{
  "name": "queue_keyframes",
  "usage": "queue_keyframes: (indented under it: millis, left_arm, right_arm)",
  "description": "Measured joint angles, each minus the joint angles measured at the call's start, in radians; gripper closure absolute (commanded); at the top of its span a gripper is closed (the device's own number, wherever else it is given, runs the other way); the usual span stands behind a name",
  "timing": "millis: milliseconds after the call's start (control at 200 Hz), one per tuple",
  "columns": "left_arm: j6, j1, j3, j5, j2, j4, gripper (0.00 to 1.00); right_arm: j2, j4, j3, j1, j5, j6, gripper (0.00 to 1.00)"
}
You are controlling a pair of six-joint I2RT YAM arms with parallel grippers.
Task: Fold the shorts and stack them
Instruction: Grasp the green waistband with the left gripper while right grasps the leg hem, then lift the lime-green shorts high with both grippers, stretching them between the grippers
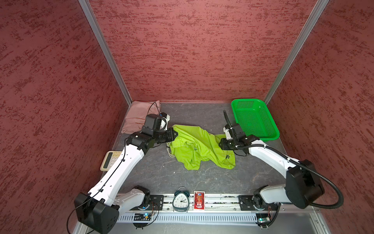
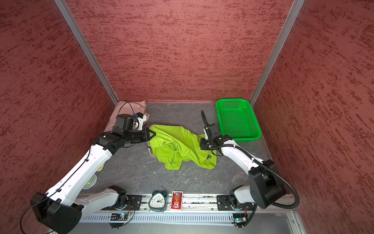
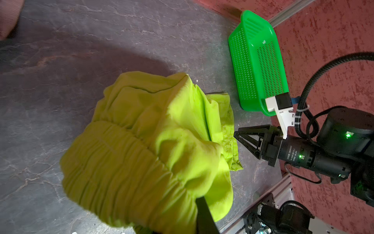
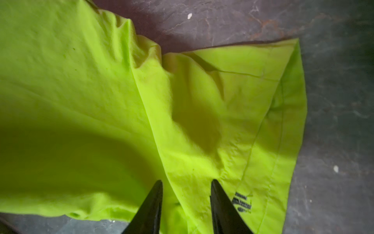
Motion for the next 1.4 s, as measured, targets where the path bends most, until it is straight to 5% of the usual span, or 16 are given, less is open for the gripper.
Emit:
queue_keyframes:
  millis: [105,175,346,847,1152,1403]
  left_arm:
    - [0.021,0.061,-0.002,-0.026,0.046,0.016,0.42]
    - [0.051,0.093,-0.007,-0.035,0.09,0.046,0.0]
    - [0.09,0.111,-0.03,-0.046,0.159,0.063,0.01]
    - [0.013,0.166,-0.257,-0.174,-0.046,-0.111,0.01]
    - [-0.162,0.211,-0.556,-0.042,-0.119,0.142,0.01]
    - [-0.221,0.211,-0.658,0.006,-0.154,0.299,0.01]
  right_arm:
    - [0.021,0.015,0.001,0.0,-0.001,-0.001,0.48]
    - [0.02,0.009,0.005,0.001,0.008,-0.001,0.4]
    - [-0.014,-0.024,0.004,0.001,0.031,0.039,0.34]
    - [-0.219,-0.156,-0.193,0.001,0.029,0.242,0.32]
    - [-0.211,-0.026,-0.264,0.035,-0.024,0.276,0.35]
    - [-0.103,0.019,-0.248,0.075,-0.024,0.253,0.4]
